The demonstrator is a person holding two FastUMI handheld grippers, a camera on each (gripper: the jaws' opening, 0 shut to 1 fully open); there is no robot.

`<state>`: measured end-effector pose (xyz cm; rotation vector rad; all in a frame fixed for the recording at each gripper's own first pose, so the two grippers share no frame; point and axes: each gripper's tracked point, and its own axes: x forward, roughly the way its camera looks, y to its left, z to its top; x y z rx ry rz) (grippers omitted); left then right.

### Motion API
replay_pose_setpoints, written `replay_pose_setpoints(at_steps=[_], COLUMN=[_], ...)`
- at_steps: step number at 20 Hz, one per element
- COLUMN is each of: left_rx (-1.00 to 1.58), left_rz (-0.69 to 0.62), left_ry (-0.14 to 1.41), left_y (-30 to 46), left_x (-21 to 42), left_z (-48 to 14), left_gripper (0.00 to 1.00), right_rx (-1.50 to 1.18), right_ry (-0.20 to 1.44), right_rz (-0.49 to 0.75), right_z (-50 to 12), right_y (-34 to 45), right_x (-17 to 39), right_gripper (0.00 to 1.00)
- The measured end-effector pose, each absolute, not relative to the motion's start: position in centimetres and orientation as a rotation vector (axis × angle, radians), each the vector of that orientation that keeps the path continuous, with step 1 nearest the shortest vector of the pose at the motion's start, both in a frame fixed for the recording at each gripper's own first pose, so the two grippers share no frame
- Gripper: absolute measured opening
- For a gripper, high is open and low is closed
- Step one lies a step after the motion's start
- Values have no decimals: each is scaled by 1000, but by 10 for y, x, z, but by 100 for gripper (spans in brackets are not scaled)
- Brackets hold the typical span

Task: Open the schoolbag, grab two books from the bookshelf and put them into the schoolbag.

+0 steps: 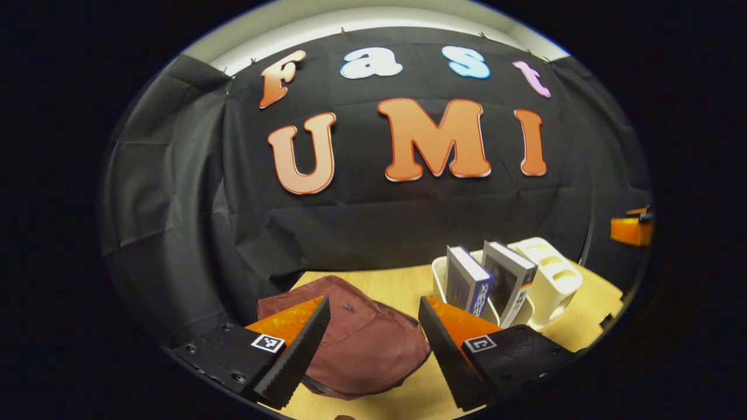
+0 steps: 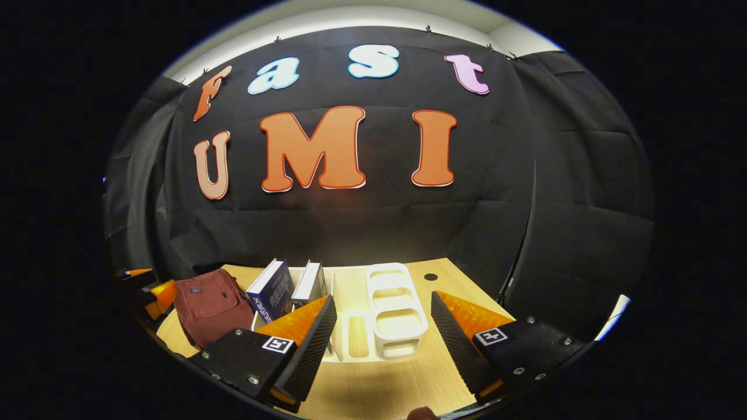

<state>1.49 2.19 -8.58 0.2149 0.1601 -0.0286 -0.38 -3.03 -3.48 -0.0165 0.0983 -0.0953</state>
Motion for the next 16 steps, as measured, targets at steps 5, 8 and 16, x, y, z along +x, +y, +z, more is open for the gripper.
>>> replay_pose_setpoints(at_steps=[5, 8, 16], left_rx=[469, 580, 790], left_rz=[-58, -55, -136], left_ry=[325, 432, 509], left_y=[29, 37, 11], left_x=[8, 1, 20], left_z=[-175, -229, -313], left_gripper=[96, 98, 97], right_rx=[-17, -10, 5], right_ry=[131, 159, 215], right_rz=[-151, -200, -291], right_z=[-46, -56, -69], right_y=[-52, -70, -109], right_x=[-12, -21, -36], right_gripper=[97, 97, 97])
